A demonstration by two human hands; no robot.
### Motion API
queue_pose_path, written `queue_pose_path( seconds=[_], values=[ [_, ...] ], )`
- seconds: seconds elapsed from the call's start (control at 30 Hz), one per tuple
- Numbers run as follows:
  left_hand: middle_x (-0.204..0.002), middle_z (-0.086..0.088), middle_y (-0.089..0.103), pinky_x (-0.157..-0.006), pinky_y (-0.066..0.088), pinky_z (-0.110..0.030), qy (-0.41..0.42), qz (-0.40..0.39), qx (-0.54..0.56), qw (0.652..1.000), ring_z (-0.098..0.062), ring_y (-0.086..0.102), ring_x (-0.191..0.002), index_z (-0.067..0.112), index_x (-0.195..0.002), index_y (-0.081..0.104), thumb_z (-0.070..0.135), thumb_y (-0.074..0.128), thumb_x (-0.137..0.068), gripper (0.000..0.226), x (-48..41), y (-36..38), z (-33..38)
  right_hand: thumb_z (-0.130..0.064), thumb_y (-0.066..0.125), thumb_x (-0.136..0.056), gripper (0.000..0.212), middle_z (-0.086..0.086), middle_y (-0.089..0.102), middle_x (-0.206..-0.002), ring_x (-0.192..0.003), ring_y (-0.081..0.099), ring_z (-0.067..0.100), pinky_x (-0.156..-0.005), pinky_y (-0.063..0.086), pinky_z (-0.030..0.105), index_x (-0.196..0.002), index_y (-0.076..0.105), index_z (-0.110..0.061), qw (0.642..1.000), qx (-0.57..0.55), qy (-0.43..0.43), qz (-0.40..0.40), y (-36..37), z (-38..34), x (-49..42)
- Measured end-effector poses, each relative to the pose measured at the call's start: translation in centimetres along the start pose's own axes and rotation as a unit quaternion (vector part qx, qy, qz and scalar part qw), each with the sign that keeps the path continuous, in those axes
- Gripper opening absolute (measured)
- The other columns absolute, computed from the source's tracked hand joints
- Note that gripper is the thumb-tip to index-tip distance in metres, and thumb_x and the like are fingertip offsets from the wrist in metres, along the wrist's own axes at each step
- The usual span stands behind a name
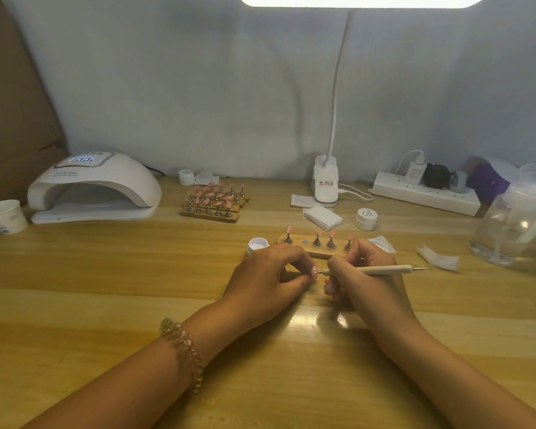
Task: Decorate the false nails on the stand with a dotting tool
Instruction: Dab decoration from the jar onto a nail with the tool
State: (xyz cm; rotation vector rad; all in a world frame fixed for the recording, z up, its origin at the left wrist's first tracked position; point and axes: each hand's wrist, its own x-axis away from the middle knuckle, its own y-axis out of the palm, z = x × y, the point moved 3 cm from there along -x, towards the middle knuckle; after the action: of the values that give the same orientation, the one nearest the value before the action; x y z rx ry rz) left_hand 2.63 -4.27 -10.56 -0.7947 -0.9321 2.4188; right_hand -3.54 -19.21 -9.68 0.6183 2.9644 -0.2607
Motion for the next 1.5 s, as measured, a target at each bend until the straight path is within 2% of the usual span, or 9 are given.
queue_pose_path(
  seconds=[0.2, 0.43, 0.6, 0.7, 0.8, 0.97, 1.27, 1.5],
  values=[
    [-0.081, 0.025, 0.059, -0.059, 0.033, -0.018, -0.001, -0.001, -0.003, 1.0, 0.003, 0.051, -0.063, 0.037, -0.085, 0.067, 0.025, 0.072, -0.086, 0.013, 0.01, -0.03, 0.11, -0.005, 0.062, -0.078, 0.019, 0.015, 0.065, -0.054, -0.055, 0.06, 0.025, -0.061, 0.047, 0.04, -0.067, 0.047, -0.009, 1.0, 0.003, -0.001, 0.002, -0.02, 0.03, -0.03],
    [-0.082, 0.024, 0.06, -0.058, 0.033, -0.018, -0.003, -0.002, -0.004, 1.0, 0.003, 0.051, -0.063, 0.037, -0.084, 0.066, 0.025, 0.072, -0.086, 0.014, -0.02, -0.06, 0.16, -0.008, 0.062, -0.076, 0.017, 0.014, 0.066, -0.055, -0.057, 0.061, 0.028, -0.064, 0.052, 0.049, -0.068, 0.047, -0.008, 1.0, 0.017, -0.006, 0.001, -0.08, -0.14, 0.09],
    [-0.084, 0.023, 0.061, -0.059, 0.033, -0.017, -0.002, -0.002, -0.002, 1.0, 0.005, 0.051, -0.064, 0.037, -0.084, 0.066, 0.026, 0.072, -0.086, 0.012, -0.01, 0.0, 0.13, -0.005, 0.062, -0.077, 0.019, 0.015, 0.065, -0.054, -0.055, 0.06, 0.025, -0.061, 0.048, 0.041, -0.065, 0.047, -0.01, 1.0, 0.002, -0.005, 0.002, -0.09, 0.0, 0.0],
    [-0.085, 0.021, 0.062, -0.059, 0.034, -0.019, -0.002, 0.001, 0.004, 1.0, 0.006, 0.051, -0.063, 0.034, -0.083, 0.067, 0.025, 0.072, -0.086, 0.011, 0.0, 0.0, 0.1, -0.002, 0.061, -0.077, 0.029, 0.013, 0.062, -0.051, -0.054, 0.06, 0.024, -0.06, 0.047, 0.038, -0.056, 0.047, -0.017, 1.0, -0.011, 0.001, 0.011, -0.13, 0.11, -0.04],
    [-0.084, 0.022, 0.061, -0.058, 0.033, -0.017, -0.002, 0.0, 0.002, 1.0, 0.008, 0.052, -0.063, 0.037, -0.082, 0.066, 0.025, 0.072, -0.086, 0.015, 0.03, -0.02, 0.18, -0.003, 0.061, -0.077, 0.018, 0.015, 0.064, -0.053, -0.055, 0.06, 0.026, -0.06, 0.048, 0.039, -0.066, 0.048, -0.007, 1.0, -0.009, -0.001, 0.002, -0.07, -0.05, 0.03],
    [-0.086, 0.021, 0.062, -0.059, 0.033, -0.016, -0.003, -0.005, 0.001, 1.0, 0.008, 0.051, -0.063, 0.039, -0.083, 0.064, 0.024, 0.072, -0.087, 0.017, 0.01, -0.09, 0.33, -0.004, 0.062, -0.077, 0.018, 0.016, 0.065, -0.056, -0.058, 0.06, 0.03, -0.062, 0.05, 0.043, -0.074, 0.046, 0.003, 1.0, 0.003, -0.007, 0.003, -0.1, -0.16, 0.05],
    [-0.086, 0.02, 0.062, -0.059, 0.032, -0.014, 0.004, -0.001, 0.006, 1.0, 0.012, 0.051, -0.064, 0.033, -0.085, 0.068, 0.023, 0.073, -0.086, 0.011, 0.08, -0.02, 0.28, -0.011, 0.065, -0.082, 0.025, 0.012, 0.065, -0.055, -0.053, 0.064, 0.021, -0.047, 0.05, 0.029, -0.062, 0.049, -0.014, 0.999, -0.028, 0.009, 0.018, -0.34, 0.28, -0.01],
    [-0.086, 0.019, 0.063, -0.059, 0.031, -0.013, 0.008, 0.001, 0.001, 1.0, 0.013, 0.051, -0.064, 0.035, -0.083, 0.067, 0.024, 0.073, -0.086, 0.013, 0.04, -0.05, 0.29, -0.01, 0.062, -0.078, 0.017, 0.013, 0.066, -0.056, -0.053, 0.063, 0.02, -0.049, 0.051, 0.028, -0.068, 0.048, -0.005, 1.0, -0.023, 0.003, 0.0, -0.23, 0.01, 0.14]
  ],
)
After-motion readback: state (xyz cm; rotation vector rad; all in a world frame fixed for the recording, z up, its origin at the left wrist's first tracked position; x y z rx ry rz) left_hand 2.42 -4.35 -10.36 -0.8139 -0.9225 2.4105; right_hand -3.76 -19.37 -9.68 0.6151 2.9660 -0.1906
